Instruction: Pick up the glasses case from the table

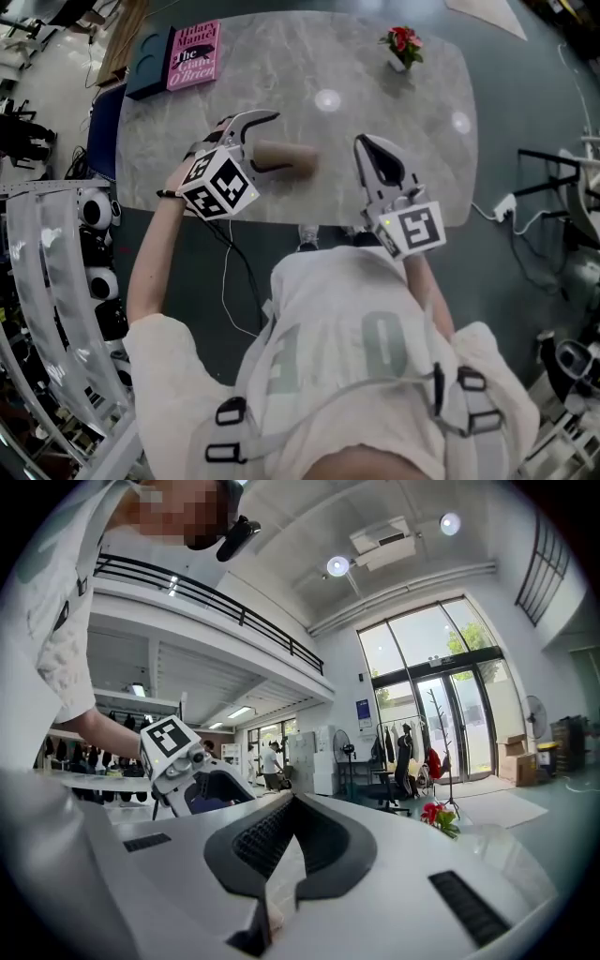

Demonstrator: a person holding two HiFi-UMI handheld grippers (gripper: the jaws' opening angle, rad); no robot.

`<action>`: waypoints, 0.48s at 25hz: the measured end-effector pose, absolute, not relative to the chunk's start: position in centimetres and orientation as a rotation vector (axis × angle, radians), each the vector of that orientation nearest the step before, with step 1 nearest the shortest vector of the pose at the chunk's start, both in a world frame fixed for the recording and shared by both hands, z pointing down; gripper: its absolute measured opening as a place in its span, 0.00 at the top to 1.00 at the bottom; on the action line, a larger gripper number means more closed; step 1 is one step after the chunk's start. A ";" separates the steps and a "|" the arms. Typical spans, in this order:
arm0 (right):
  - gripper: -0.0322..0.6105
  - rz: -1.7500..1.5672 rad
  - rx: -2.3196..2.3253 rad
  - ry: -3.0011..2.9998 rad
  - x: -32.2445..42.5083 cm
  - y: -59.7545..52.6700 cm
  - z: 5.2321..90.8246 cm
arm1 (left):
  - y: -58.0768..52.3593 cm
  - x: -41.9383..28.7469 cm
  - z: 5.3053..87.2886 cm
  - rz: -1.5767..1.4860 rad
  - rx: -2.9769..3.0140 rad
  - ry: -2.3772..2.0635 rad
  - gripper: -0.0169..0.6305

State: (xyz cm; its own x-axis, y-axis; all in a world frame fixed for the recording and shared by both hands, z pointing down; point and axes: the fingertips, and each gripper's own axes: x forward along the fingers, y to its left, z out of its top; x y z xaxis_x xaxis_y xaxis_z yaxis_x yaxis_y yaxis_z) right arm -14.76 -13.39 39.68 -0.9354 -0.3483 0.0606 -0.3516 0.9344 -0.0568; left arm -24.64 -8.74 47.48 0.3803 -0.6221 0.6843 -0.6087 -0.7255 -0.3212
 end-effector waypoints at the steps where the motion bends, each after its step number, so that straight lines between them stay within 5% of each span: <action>1: 0.95 0.104 0.546 -3.040 -14.7 -13.3 39.8 | -8.4 -24.7 48.8 -1.374 -2.635 1.091 0.39; 12: 0.95 0.120 0.591 -2.996 -13.7 -13.5 40.8 | -7.2 -23.4 57.7 -1.818 -2.603 0.552 0.39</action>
